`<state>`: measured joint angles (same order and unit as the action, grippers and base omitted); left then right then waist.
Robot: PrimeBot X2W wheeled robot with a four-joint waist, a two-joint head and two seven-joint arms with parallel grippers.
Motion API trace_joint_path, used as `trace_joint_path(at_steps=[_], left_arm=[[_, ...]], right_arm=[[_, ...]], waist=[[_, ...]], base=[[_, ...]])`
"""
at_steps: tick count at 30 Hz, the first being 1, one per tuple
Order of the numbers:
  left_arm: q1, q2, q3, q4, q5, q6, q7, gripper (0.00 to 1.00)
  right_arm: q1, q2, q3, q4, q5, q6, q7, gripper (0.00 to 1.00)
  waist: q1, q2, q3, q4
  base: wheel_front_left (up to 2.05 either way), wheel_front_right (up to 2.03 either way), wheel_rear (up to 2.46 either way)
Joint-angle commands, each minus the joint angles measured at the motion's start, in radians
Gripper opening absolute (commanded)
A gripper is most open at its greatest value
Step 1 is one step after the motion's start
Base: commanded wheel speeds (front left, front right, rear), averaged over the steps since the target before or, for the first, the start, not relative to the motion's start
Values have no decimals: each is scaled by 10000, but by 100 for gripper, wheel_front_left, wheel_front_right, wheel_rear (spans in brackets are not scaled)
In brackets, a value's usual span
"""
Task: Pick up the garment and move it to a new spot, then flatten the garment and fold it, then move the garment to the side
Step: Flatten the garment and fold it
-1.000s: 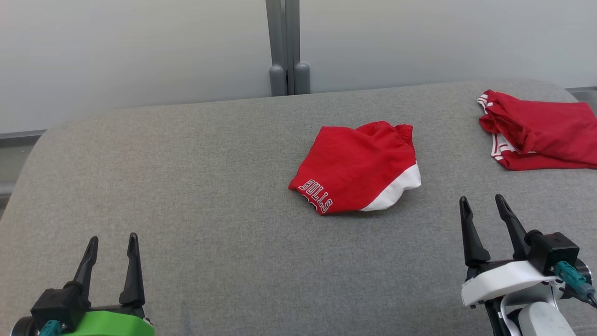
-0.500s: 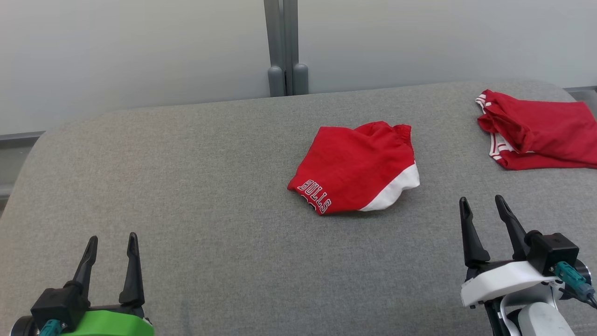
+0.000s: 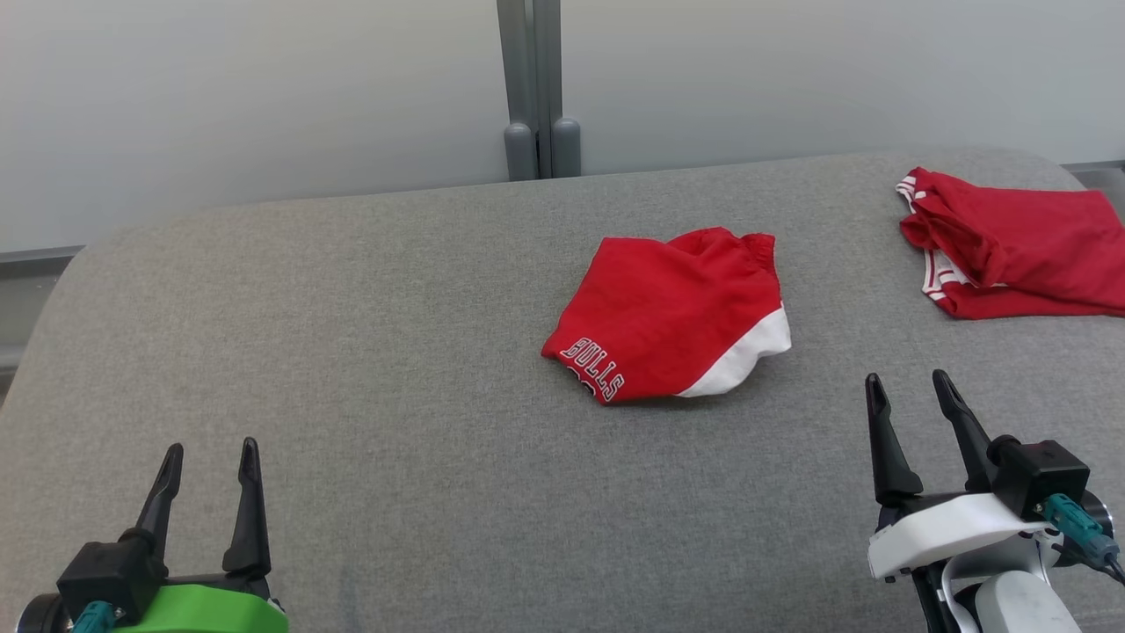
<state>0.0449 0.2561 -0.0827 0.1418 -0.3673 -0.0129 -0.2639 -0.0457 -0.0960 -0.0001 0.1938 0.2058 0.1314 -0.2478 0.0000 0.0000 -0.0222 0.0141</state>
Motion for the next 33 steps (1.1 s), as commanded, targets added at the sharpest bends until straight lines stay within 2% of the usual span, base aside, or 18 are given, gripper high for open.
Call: trace_joint_path(at_steps=[1, 13, 21, 28, 33], left_arm=[[-157, 63, -6, 14, 17, 25, -1, 100], [-254, 31, -112, 44, 51, 46, -1, 100], [-614, -63, -266, -11, 119, 4, -1, 100], [-1095, -307, -385, 71, 247, -80, -1, 100], [-1559, -568, -464, 135, 422, -229, -1, 100]], right_arm=[[101, 12, -28, 32, -34, -18, -23, 100], [-570, -195, -112, 202, -88, -18, -63, 100], [-2098, -673, 117, 643, -340, -18, 5, 100], [-3712, -1136, 293, 1763, -474, -18, 145, 100], [-4694, -1413, 272, 3099, -537, -18, 82, 100]], waist=[[0, 0, 8, 6], [0, 0, 137, 85], [0, 0, 654, 351], [0, 0, 1289, 734], [0, 0, 1964, 1146]], base=[[0, 0, 0], [0, 0, 0], [0, 0, 0], [0, 0, 0], [0, 0, 0]])
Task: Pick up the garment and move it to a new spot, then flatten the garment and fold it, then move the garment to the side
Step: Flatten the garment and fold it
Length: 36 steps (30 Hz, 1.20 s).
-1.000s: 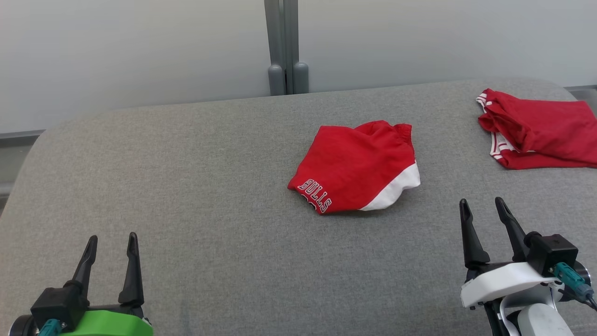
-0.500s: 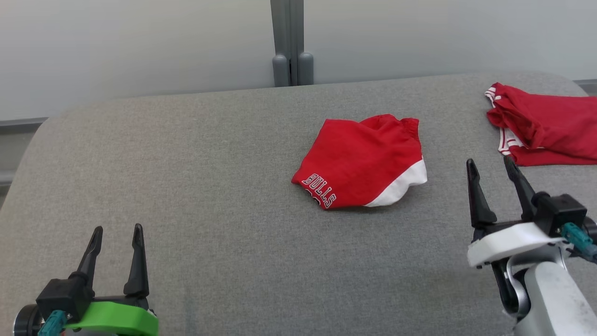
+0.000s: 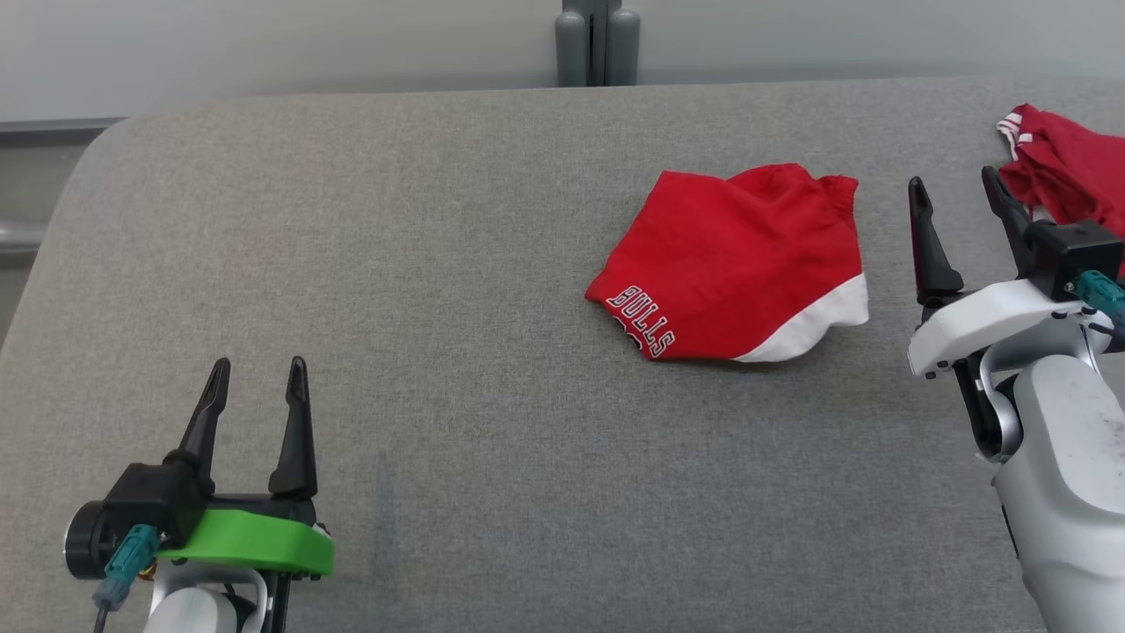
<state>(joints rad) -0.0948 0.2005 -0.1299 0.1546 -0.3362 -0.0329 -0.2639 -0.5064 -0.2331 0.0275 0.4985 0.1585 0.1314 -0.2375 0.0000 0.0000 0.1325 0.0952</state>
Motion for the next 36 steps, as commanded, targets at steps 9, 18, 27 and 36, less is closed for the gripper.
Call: trace_joint_path(at_steps=[9, 18, 27, 36], left_arm=[[-882, -446, -28, 188, 368, -305, -1, 100], [-1195, -727, 130, 406, 625, -537, -1, 100], [-1326, -929, 240, 590, 797, -695, 0, 100], [-891, -993, 532, 627, 973, -747, 0, 100]], right_arm=[[-1005, -61, -62, 2240, 18, -18, -200, 100], [-1245, 132, -59, 3967, 192, -18, -272, 100], [-995, 375, -232, 4312, 524, -22, -259, 0], [-300, -44, -787, 3250, 510, -20, -267, 0]], waist=[[0, 0, 1357, 847], [0, 0, 1683, 1108], [0, 0, 1680, 1256], [0, 0, 1064, 883]], base=[[0, 0, 0], [0, 0, 0], [0, 0, 0], [0, 0, 0]])
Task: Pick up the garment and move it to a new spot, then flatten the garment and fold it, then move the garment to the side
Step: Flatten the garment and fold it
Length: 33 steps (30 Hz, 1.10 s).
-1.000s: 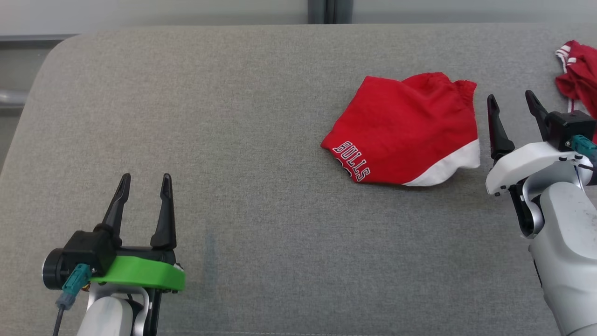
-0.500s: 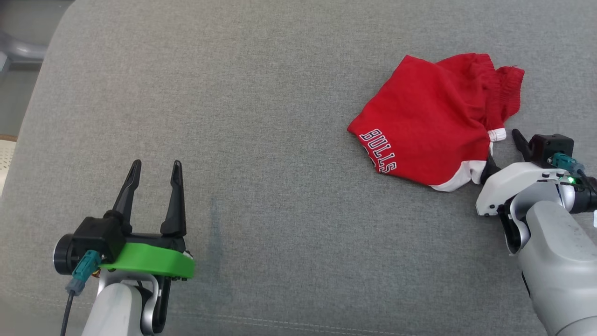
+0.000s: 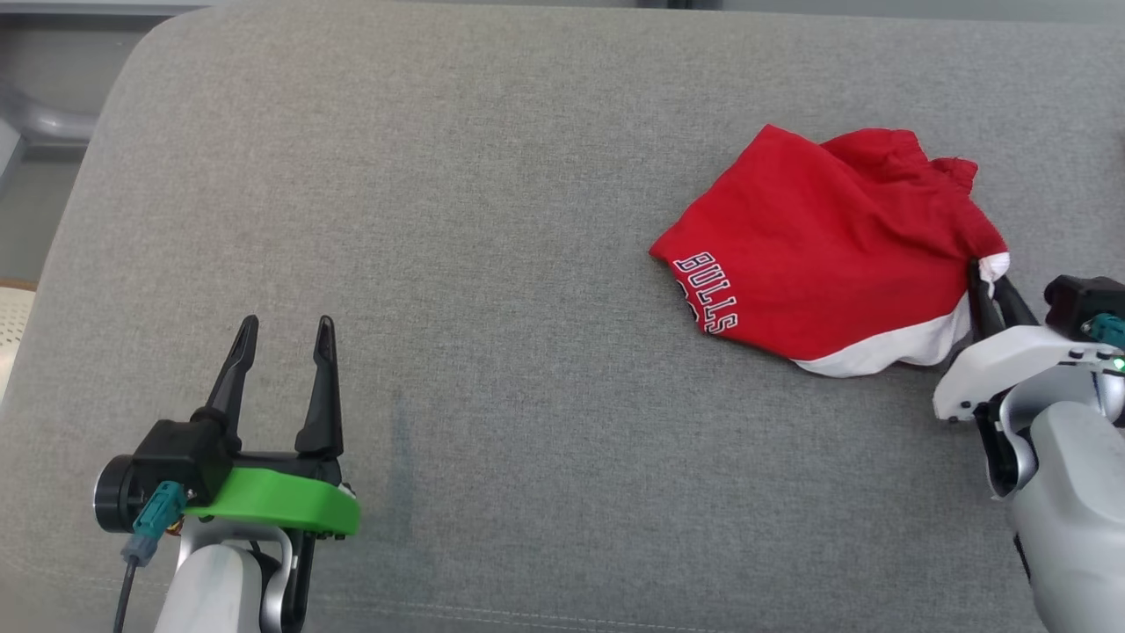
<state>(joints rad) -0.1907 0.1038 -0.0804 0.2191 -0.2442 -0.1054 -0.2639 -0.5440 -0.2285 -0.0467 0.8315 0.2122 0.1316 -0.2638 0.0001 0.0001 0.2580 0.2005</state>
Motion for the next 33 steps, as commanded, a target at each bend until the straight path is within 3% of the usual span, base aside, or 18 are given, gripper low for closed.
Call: trace_joint_path(at_steps=[1, 9, 15, 21, 33], left_arm=[[99, -33, 47, -16, 79, -34, 0, 100], [256, -86, -27, 47, 216, -79, 0, 100], [442, -56, -30, 73, 243, -131, 0, 100], [603, -44, -53, 103, 251, -156, 0, 100], [572, -142, -201, 221, 187, -169, 0, 100]], right_arm=[[82, -150, -92, -200, -50, -22, -6, 0], [-337, -646, -135, -1331, -271, -22, -14, 0], [-725, -417, 697, -2120, -306, -22, -14, 0], [-990, 321, 2277, -2388, -90, -22, -14, 0], [-859, 1602, 6040, -1653, 640, -22, -15, 0]], waist=[[-1, -1, -266, -214], [-1, -1, -869, -323], [-1, -1, -1237, -76], [-1, -1, -1388, 314], [-1, -1, -1223, 1230]], base=[[0, 0, 0], [0, 0, 0], [0, 0, 0], [0, 0, 0], [0, 0, 0]])
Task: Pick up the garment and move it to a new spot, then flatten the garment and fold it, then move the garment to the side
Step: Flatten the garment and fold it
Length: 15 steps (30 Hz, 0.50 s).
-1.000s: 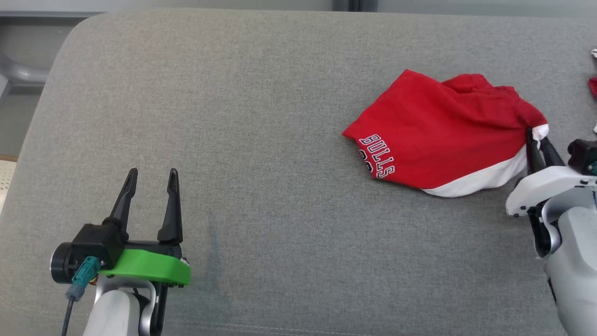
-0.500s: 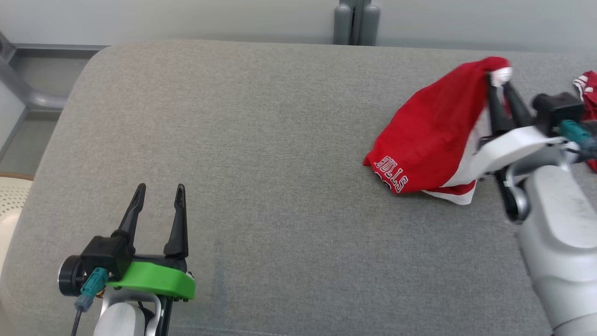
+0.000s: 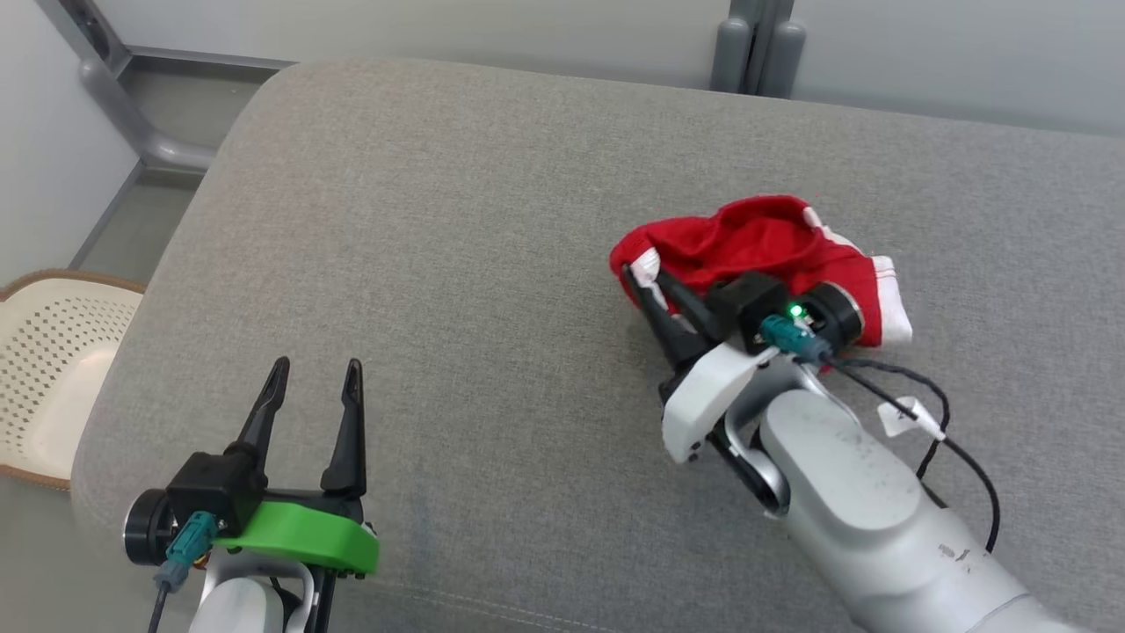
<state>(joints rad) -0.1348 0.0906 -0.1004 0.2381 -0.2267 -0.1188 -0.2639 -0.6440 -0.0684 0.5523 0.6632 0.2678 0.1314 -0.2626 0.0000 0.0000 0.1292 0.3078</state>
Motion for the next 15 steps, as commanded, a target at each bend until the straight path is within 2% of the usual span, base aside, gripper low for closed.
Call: trace_joint_path(at_steps=[1, 9, 10, 11, 12, 15], left_arm=[[9, -18, -7, 38, 4, -37, 0, 100], [-55, -142, -35, 154, -35, -27, 0, 100], [-50, -159, -33, 169, -35, -28, 0, 100], [-45, -173, -27, 182, -34, -28, 0, 100], [-41, -188, -10, 200, -31, -23, 0, 100], [-54, -203, 66, 219, -7, -6, 0, 100]], right_arm=[[195, 47, 339, 72, 155, -20, -26, 0], [748, 159, 2586, 554, 1002, -20, -26, 0], [826, 162, 2825, 577, 1133, -19, -26, 4], [852, 171, 2999, 531, 1231, -19, -26, 29], [846, 171, 3149, 461, 1310, -19, -26, 100], [751, 153, 3107, 291, 1455, -20, -26, 100]], waist=[[0, 0, 73, 194], [0, 0, 149, 348], [0, 0, 144, 332], [0, 0, 137, 309], [0, 0, 121, 268], [0, 0, 51, 106]], base=[[0, 0, 0], [0, 0, 0], [0, 0, 0], [0, 0, 0], [0, 0, 0], [0, 0, 0]])
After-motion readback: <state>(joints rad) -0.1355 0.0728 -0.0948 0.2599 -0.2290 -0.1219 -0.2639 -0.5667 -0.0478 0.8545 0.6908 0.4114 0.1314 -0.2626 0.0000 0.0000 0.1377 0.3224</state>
